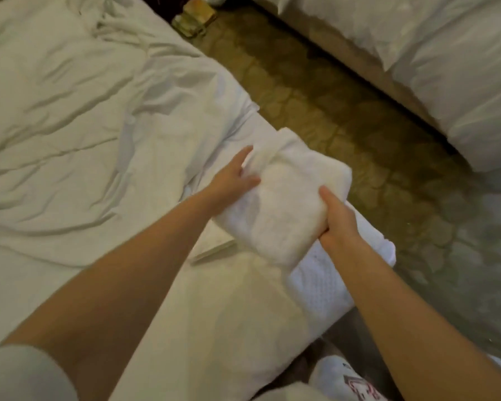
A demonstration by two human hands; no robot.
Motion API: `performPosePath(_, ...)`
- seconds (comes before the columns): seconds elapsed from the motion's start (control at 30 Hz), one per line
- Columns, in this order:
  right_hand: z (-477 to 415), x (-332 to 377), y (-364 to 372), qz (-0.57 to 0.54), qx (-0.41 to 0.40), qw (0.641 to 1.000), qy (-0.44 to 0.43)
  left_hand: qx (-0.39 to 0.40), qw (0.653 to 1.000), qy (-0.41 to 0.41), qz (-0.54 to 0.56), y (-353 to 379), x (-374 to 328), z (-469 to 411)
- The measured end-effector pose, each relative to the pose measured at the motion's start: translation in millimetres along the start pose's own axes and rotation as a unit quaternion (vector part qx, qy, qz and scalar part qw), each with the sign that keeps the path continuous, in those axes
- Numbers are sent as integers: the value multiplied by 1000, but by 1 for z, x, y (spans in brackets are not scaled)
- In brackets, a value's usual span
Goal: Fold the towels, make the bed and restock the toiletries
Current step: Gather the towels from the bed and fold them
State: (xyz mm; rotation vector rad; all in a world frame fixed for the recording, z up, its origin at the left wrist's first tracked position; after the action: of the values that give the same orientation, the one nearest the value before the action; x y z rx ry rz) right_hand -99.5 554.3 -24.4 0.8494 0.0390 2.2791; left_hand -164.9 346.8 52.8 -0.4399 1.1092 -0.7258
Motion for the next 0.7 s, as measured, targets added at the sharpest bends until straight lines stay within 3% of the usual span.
performPosePath(0.1, -51, 28, 45, -28, 77, 997, 0, -31, 998, -36, 34, -20, -8, -49)
performPosePath(0.2, -83, 42, 92, 115, 171, 978, -13, -105, 978, -128, 126, -18, 30, -61)
performPosePath(0.27, -100, 39, 112, 327, 201, 921, -67, -155, 942, -190, 227, 10, 69, -48)
performPosePath(0.33, -109, 23, 123, 520, 241, 810, -127, -162, 909, -255, 288, 53, 100, -28)
performPosePath(0.4, -121, -3, 120, 597, 276, 737, -157, -163, 894, -304, 285, 86, 113, -14)
performPosePath(0.47, -124, -9, 119, 614, 267, 715, -202, -188, 901, -318, 227, 91, 115, -16)
performPosePath(0.63, -102, 13, 130, 593, 245, 703, -309, -233, 906, -302, 181, 72, 104, -12)
performPosePath(0.7, -94, 7, 127, 662, 227, 644, -308, -201, 909, -336, 140, 75, 102, 1)
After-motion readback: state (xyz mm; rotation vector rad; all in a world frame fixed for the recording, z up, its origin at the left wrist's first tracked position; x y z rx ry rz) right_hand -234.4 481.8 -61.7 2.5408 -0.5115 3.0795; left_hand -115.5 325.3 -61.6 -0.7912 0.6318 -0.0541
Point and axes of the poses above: each hand's wrist, its own z-axis away from the middle knuckle, its own y-axis out of the palm, x = y × z, the point moved 7 cm from there along -z, towards the middle knuckle, and after that the axes turned 5 degrees about -z, right-handed, at the moved point
